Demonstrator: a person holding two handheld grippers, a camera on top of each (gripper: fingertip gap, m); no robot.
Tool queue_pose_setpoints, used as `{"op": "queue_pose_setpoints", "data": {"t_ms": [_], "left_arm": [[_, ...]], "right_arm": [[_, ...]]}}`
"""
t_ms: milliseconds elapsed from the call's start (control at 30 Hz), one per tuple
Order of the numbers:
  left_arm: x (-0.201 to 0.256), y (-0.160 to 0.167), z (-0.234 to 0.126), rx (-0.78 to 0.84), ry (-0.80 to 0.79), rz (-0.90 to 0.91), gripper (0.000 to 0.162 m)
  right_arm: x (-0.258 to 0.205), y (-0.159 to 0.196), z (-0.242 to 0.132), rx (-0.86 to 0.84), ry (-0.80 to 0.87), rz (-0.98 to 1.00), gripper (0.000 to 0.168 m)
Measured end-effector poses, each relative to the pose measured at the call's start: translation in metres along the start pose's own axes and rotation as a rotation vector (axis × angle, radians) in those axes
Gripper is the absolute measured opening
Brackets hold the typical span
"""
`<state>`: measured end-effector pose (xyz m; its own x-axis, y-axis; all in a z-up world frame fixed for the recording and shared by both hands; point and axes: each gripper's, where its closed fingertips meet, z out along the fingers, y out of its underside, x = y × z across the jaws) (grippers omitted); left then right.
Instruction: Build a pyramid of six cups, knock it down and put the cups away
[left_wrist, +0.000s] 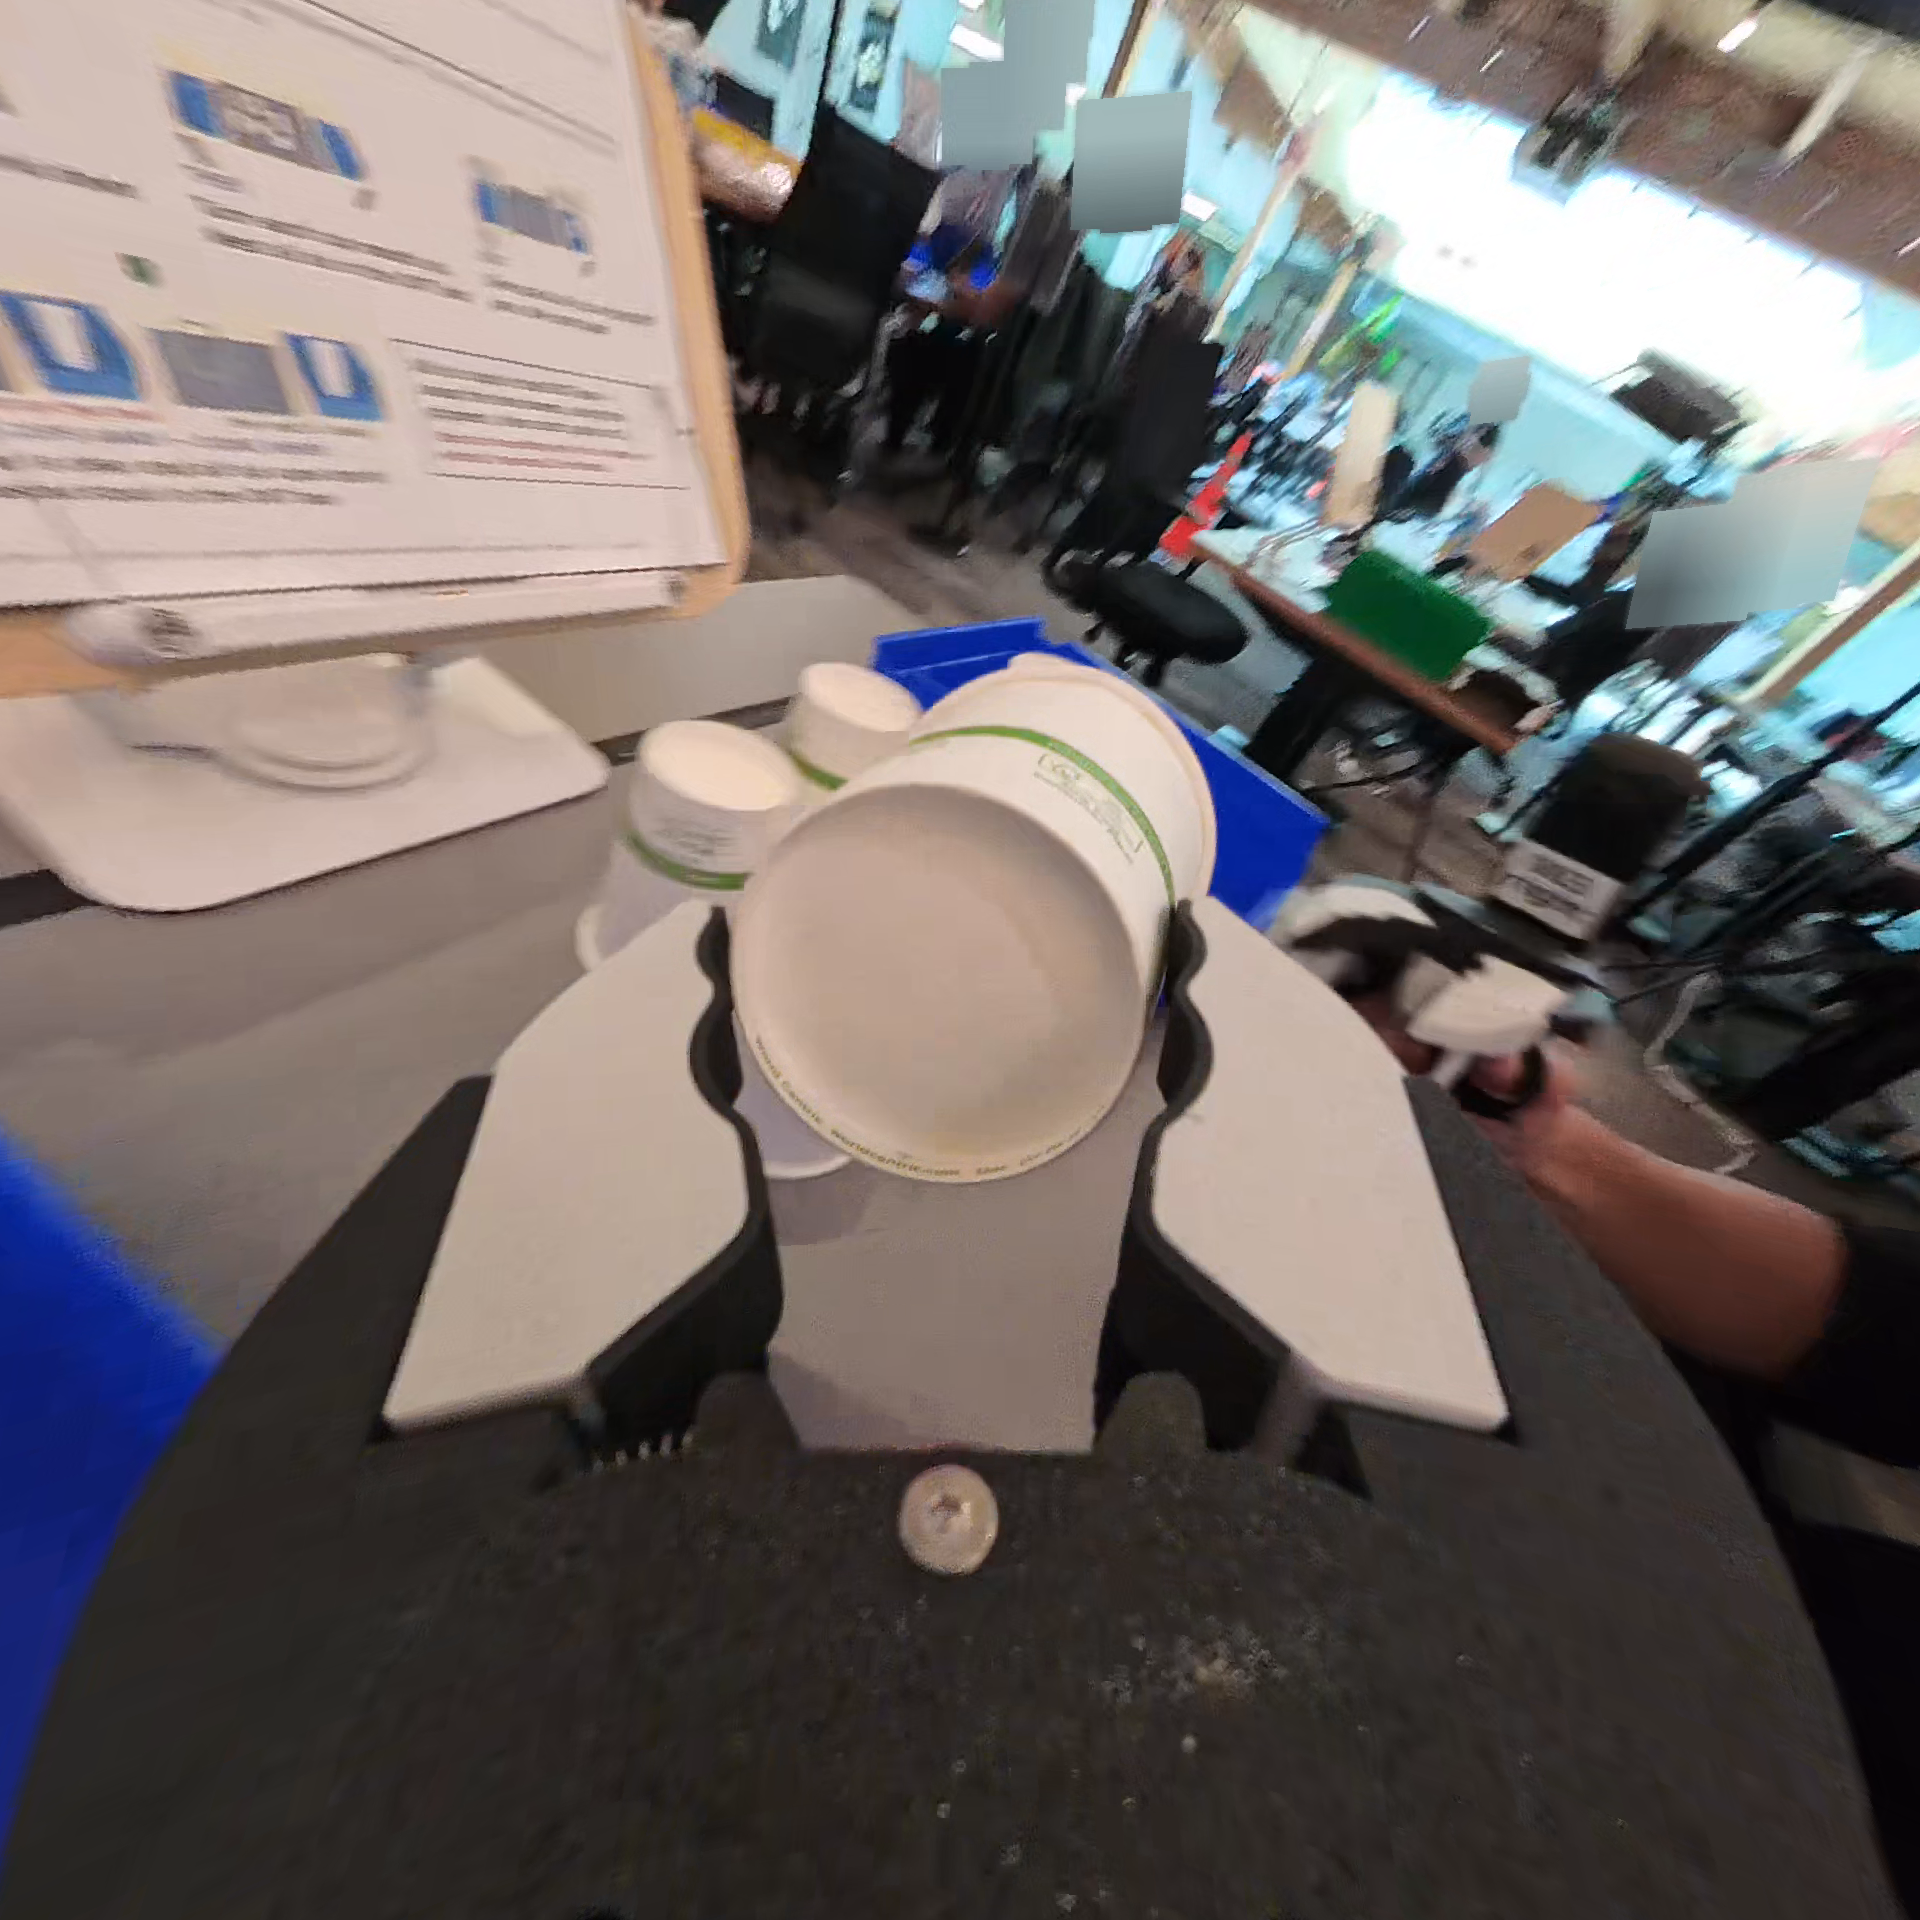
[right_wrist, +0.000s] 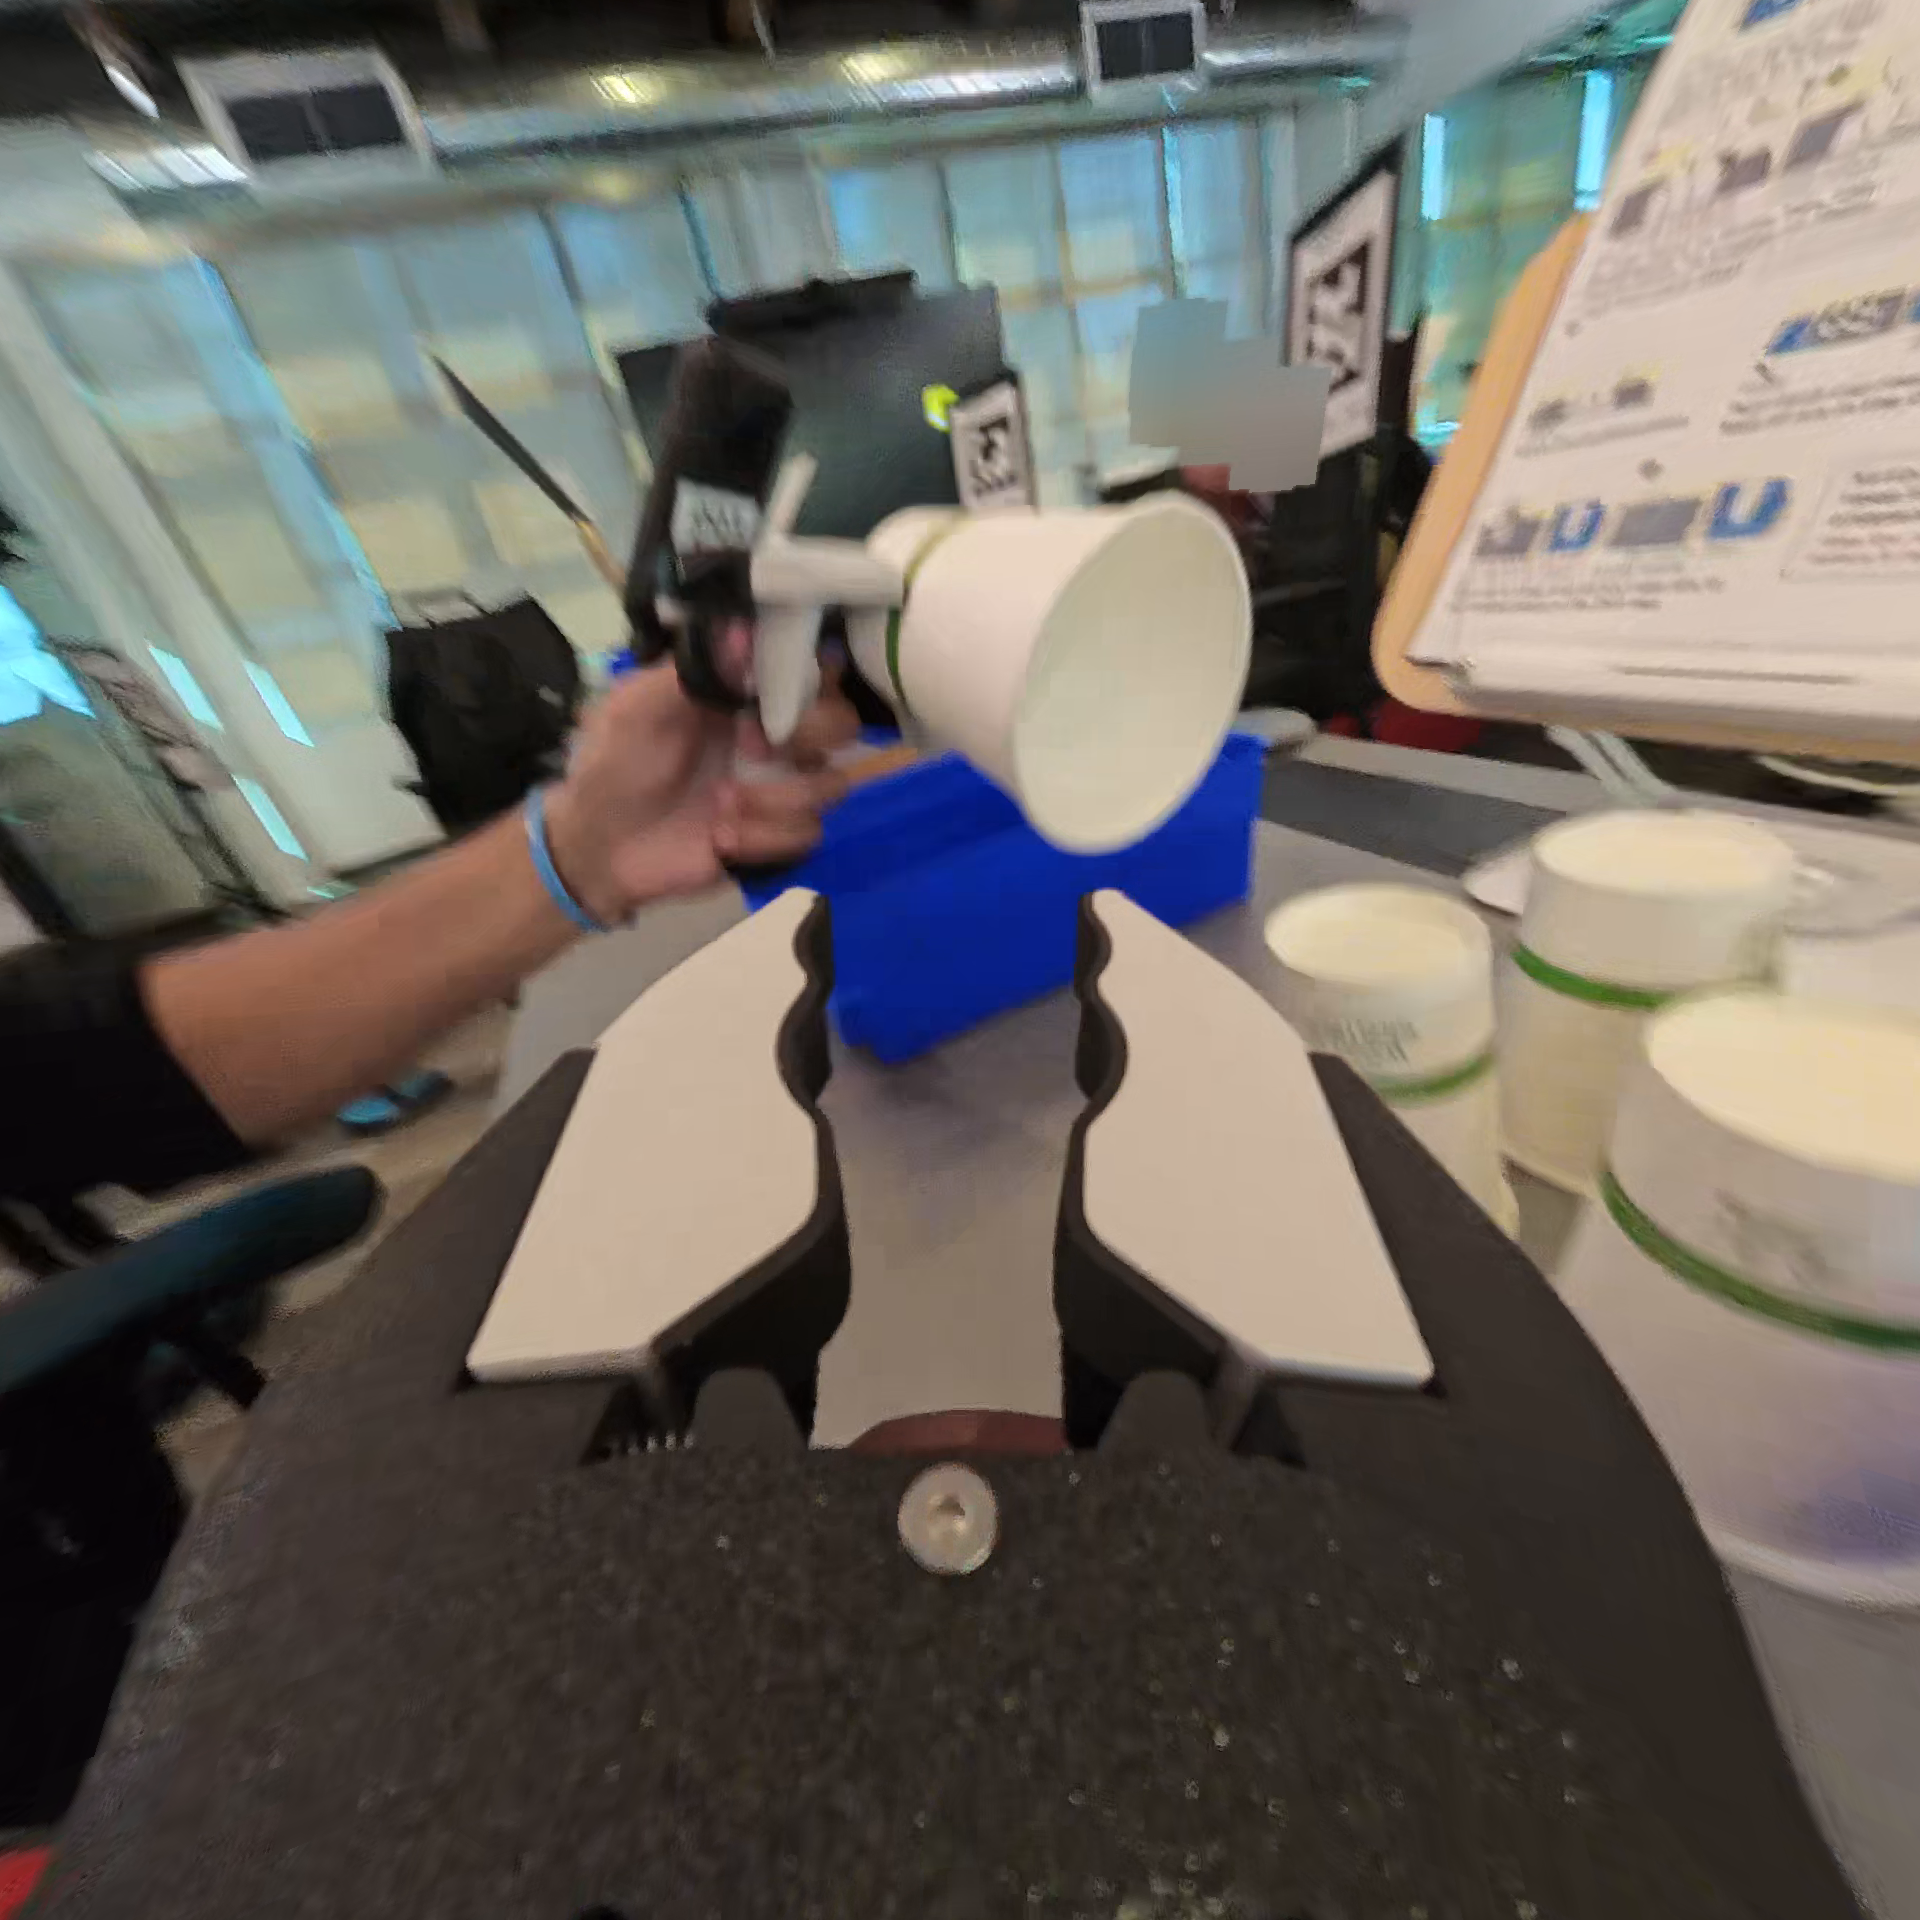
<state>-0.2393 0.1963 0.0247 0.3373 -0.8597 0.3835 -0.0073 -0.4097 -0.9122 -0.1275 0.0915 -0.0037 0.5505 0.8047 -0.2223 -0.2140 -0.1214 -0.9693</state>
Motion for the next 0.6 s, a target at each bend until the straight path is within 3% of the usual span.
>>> {"op": "queue_pose_setpoints", "data": {"t_ms": [133,233,267,333,467,600], "left_arm": [[0.038,0.012,0.011,0.075,0.129,-0.085,0.079],[0.046,0.017,0.017,0.095,0.160,-0.106,0.079],[0.049,0.019,0.019,0.085,0.178,-0.118,0.079],[0.053,0.022,0.020,0.087,0.199,-0.117,0.078],[0.051,0.029,0.023,0.068,0.160,-0.097,0.079],[0.036,0.050,0.006,0.052,-0.002,-0.059,0.096]], "right_arm": [[-0.012,-0.023,0.031,-0.017,-0.217,0.051,0.049],[-0.021,-0.024,0.044,-0.027,-0.271,0.030,0.047],[-0.024,-0.026,0.045,-0.003,-0.289,0.037,0.039],[-0.024,-0.024,0.044,0.015,-0.288,0.034,0.006],[-0.017,-0.019,0.039,-0.007,-0.272,0.060,0.000],[-0.007,-0.039,0.021,0.009,-0.197,-0.015,0.000]]}}
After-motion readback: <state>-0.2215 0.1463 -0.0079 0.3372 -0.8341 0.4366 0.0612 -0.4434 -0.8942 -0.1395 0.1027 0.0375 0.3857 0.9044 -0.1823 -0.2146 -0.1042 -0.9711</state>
